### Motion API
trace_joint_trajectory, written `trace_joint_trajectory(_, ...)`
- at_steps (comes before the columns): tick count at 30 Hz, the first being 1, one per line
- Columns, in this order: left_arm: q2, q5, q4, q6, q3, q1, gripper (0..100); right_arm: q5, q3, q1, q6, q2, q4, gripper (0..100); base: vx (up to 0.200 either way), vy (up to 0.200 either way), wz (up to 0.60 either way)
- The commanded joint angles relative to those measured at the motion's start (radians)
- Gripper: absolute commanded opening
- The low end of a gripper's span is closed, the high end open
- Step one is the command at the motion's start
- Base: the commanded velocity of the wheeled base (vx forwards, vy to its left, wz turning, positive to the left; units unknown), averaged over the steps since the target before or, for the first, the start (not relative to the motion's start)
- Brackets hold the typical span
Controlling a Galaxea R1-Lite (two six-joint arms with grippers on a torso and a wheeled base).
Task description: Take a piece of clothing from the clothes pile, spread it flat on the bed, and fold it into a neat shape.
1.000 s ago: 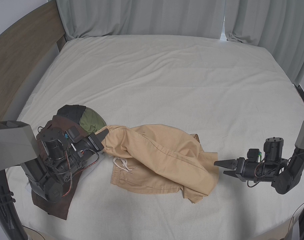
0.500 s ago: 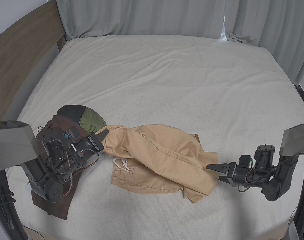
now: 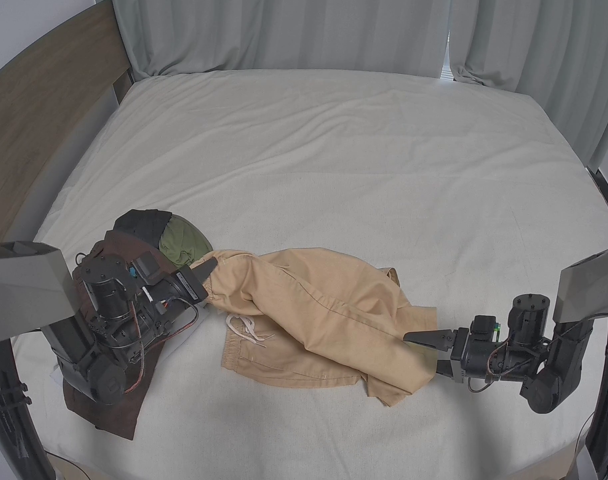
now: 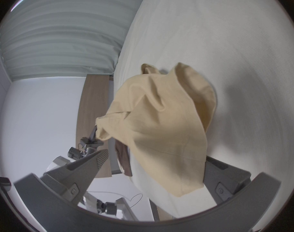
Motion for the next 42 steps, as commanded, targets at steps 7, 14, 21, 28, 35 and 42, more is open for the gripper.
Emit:
trace_joint_trajectory(7,0.007,0.000,-0.002,0.001,-0.001,-0.001,0,0.123,0.065,-0.011,0.009,-0.202,-0.002,100,0.000,0.000,0.00)
trace_joint_trajectory(14,0.007,0.000,-0.002,0.001,-0.001,-0.001,0,0.124,0.059,-0.009,0.003,-0.212,-0.004,100,0.000,0.000,0.00)
trace_joint_trajectory(21,0.007,0.001,-0.002,0.001,0.001,-0.005,0,0.116,0.030,-0.003,-0.027,-0.149,-0.004,100,0.000,0.000,0.00)
trace_joint_trajectory(28,0.007,0.001,-0.002,0.001,-0.001,-0.005,0,0.113,-0.001,0.003,-0.053,-0.103,-0.004,100,0.000,0.000,0.00)
trace_joint_trajectory(35,0.007,0.001,-0.002,0.001,-0.001,-0.007,0,0.073,-0.016,0.009,-0.053,-0.103,-0.006,100,0.000,0.000,0.00)
trace_joint_trajectory(42,0.007,0.001,-0.002,0.001,-0.001,-0.007,0,0.072,-0.018,0.015,-0.053,-0.102,-0.006,0,0.000,0.000,0.00)
